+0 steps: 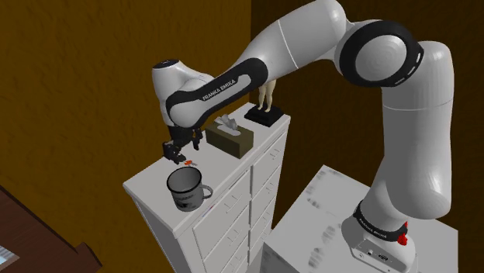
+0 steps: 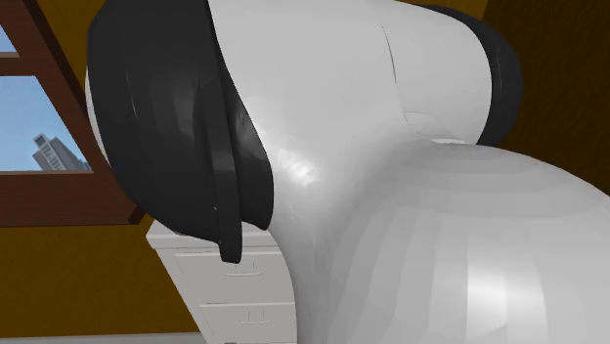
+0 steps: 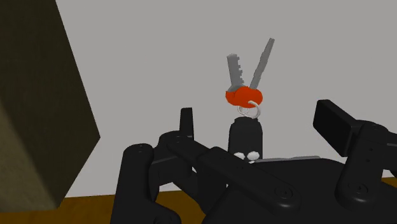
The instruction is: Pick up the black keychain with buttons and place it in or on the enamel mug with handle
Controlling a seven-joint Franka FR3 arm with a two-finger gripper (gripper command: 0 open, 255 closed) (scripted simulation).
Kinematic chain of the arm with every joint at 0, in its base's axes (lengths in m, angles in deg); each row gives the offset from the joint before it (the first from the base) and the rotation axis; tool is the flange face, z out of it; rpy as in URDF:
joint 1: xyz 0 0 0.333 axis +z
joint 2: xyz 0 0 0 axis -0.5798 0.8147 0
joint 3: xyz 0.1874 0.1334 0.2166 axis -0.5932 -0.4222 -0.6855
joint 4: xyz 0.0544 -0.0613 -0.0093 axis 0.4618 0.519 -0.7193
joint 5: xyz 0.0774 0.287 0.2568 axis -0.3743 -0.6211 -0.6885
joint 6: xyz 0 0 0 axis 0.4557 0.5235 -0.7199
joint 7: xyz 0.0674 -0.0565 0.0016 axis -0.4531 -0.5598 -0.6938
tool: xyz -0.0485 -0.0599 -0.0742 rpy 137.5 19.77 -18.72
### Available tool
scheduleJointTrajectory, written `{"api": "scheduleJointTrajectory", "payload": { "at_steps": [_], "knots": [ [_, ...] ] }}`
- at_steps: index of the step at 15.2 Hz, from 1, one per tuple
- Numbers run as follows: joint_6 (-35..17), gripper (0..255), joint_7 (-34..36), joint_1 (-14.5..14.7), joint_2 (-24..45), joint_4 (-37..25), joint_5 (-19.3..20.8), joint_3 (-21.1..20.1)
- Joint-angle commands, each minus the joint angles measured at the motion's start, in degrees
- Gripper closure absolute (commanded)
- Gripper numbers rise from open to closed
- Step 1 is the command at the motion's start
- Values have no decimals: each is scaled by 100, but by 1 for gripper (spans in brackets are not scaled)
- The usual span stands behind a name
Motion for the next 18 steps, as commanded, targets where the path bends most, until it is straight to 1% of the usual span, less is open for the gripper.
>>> {"api": "scheduleJointTrajectory", "payload": {
  "at_steps": [1, 4, 12, 13, 18],
  "knots": [
    [-119, 0, 21, 9, 85, 34, 32, 15],
    [-334, 0, 54, 22, 224, 115, 85, 42],
    [-333, 0, 54, 22, 224, 115, 85, 42],
    [-333, 255, 54, 22, 224, 115, 85, 42],
    [-336, 255, 54, 22, 228, 114, 87, 43]
  ]
}}
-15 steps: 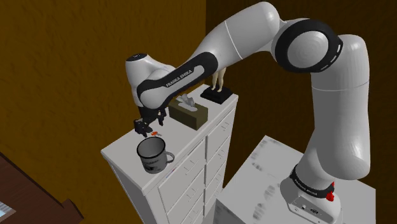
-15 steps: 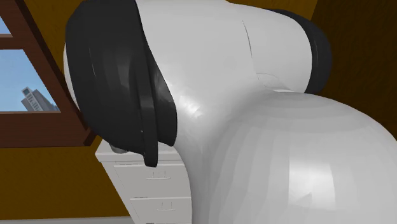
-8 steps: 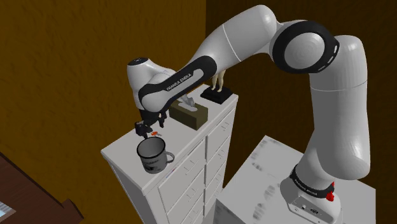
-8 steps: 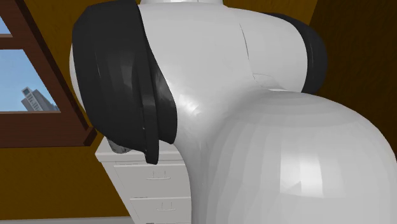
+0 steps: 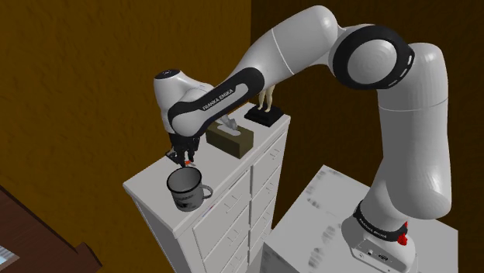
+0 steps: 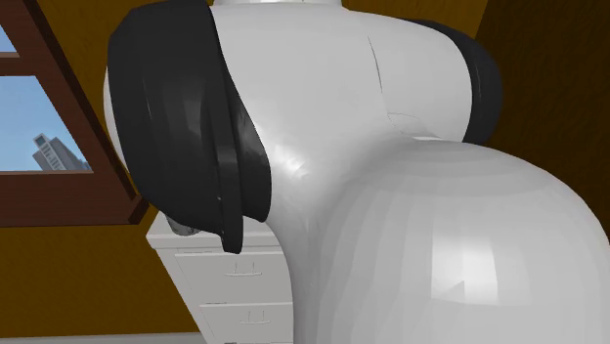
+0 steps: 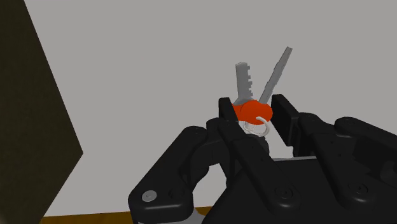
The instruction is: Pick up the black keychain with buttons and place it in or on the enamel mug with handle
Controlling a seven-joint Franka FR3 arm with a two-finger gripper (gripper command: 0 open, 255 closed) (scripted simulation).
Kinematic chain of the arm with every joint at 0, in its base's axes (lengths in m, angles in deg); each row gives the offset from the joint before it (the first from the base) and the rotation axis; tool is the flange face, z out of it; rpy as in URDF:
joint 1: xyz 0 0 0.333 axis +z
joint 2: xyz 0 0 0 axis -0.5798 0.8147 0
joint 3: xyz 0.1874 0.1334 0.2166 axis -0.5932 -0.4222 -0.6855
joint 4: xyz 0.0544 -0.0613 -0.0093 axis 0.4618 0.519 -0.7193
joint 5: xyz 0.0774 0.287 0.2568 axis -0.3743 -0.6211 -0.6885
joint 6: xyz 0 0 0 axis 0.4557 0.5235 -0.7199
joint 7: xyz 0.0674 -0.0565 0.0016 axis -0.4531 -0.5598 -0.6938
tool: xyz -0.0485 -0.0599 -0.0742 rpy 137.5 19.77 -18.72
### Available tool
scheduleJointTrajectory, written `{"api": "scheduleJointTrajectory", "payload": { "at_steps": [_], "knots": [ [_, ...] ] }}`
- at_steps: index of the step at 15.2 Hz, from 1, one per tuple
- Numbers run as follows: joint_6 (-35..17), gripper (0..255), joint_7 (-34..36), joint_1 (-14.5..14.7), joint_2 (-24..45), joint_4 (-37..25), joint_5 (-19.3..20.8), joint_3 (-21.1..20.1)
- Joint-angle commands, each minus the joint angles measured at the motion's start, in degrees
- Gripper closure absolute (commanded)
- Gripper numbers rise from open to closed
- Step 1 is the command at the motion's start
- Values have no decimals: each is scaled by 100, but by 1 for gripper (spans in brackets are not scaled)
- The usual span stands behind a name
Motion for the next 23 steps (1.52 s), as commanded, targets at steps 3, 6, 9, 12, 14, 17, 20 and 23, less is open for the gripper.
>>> {"api": "scheduleJointTrajectory", "payload": {
  "at_steps": [3, 6, 9, 12, 14, 17, 20, 23],
  "knots": [
    [3, 255, 10, -2, 39, -6, 15, 19],
    [124, 255, -23, -24, -61, -31, -24, 2],
    [312, 255, -54, -35, -163, -121, -65, -18],
    [503, 255, -84, -43, -257, -223, -104, -35],
    [633, 255, -102, -48, -315, -298, -128, -46],
    [831, 255, -129, -53, -393, -421, -162, -60],
    [1033, 255, -153, -56, -463, -557, -192, -72],
    [1238, 255, -176, -57, -522, -707, -218, -83]
  ]
}}
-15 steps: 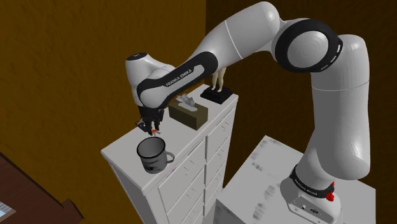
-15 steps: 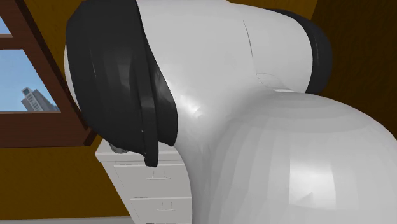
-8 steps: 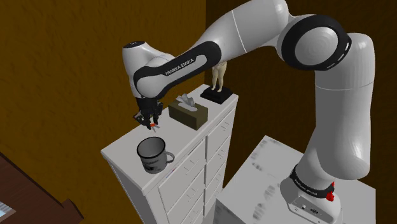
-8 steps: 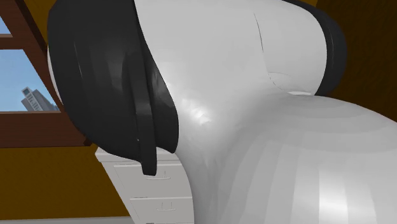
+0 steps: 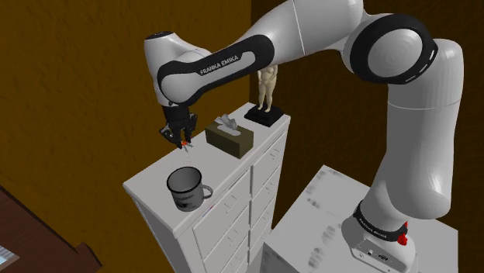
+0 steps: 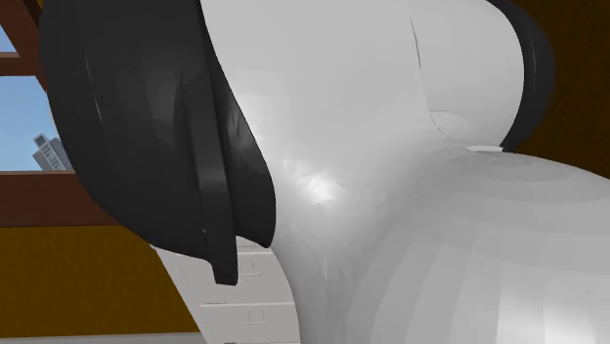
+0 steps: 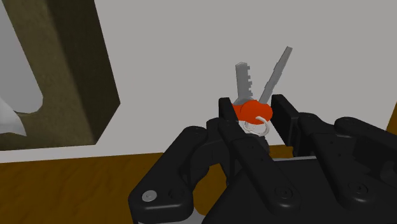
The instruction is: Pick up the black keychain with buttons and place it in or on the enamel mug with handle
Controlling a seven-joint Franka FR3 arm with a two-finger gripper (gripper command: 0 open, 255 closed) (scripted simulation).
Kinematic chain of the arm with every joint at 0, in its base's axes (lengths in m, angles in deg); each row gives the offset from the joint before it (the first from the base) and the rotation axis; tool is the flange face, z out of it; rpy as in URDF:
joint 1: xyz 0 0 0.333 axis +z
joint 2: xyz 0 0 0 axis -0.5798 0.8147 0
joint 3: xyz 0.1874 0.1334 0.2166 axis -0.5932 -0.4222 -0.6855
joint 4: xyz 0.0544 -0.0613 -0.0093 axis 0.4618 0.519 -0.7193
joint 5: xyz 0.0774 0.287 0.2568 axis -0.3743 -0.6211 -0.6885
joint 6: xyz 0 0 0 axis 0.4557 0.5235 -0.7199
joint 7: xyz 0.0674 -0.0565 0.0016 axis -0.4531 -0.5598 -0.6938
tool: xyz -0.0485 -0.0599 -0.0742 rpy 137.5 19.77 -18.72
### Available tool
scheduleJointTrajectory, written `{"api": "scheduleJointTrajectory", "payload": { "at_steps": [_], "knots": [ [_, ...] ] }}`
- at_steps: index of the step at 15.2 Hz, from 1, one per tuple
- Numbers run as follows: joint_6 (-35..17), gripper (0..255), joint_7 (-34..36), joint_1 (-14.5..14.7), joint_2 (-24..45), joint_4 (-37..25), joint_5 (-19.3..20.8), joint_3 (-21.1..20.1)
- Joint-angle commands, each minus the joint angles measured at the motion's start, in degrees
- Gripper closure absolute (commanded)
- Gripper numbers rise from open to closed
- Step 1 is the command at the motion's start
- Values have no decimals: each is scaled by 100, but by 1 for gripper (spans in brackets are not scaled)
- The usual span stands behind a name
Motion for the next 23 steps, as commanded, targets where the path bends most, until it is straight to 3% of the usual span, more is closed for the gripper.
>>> {"api": "scheduleJointTrajectory", "payload": {
  "at_steps": [1, 14, 23],
  "knots": [
    [144, 255, -7, 7, -25, -119, -13, -8],
    [1075, 255, -77, 33, -135, -946, -73, -38],
    [681, 255, 646, 358, -1488, 779, -400, -401]
  ]
}}
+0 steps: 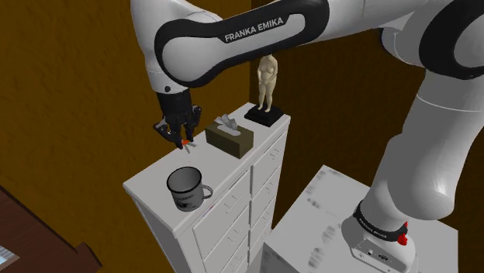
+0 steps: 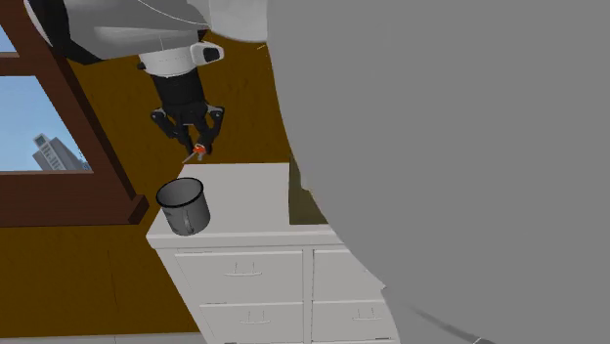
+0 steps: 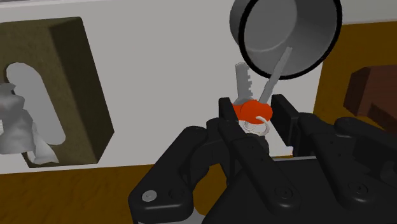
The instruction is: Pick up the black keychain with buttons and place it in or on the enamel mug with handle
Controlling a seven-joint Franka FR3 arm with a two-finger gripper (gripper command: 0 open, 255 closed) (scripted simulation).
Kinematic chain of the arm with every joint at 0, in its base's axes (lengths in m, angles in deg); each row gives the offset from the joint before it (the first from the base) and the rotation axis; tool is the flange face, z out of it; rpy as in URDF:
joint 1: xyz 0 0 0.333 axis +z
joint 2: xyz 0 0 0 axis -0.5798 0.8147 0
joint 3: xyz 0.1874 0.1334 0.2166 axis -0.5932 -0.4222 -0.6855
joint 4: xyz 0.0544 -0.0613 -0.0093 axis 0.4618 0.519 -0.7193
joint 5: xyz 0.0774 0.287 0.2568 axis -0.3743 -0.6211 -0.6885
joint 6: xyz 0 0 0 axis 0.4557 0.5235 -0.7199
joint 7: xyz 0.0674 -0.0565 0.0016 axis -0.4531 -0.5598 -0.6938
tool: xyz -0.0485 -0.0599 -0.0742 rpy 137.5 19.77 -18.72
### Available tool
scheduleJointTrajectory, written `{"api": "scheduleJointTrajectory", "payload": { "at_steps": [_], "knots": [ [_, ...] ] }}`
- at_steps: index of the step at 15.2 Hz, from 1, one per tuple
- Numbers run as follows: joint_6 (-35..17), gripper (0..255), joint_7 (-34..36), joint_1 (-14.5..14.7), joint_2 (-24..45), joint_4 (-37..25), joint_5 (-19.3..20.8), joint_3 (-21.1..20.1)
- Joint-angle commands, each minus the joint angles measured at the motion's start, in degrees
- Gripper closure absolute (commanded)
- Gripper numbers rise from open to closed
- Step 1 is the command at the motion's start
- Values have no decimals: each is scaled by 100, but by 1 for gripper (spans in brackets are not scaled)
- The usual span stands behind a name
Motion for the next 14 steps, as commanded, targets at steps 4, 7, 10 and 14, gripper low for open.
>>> {"api": "scheduleJointTrajectory", "payload": {
  "at_steps": [4, 7, 10, 14],
  "knots": [
    [-91, 255, 451, 243, -577, 652, -185, -236],
    [-252, 255, 571, 307, -688, 919, -224, -298],
    [-477, 255, 591, 309, -648, 1109, -205, -302],
    [-774, 255, 624, 313, -578, 1343, -169, -306]
  ]
}}
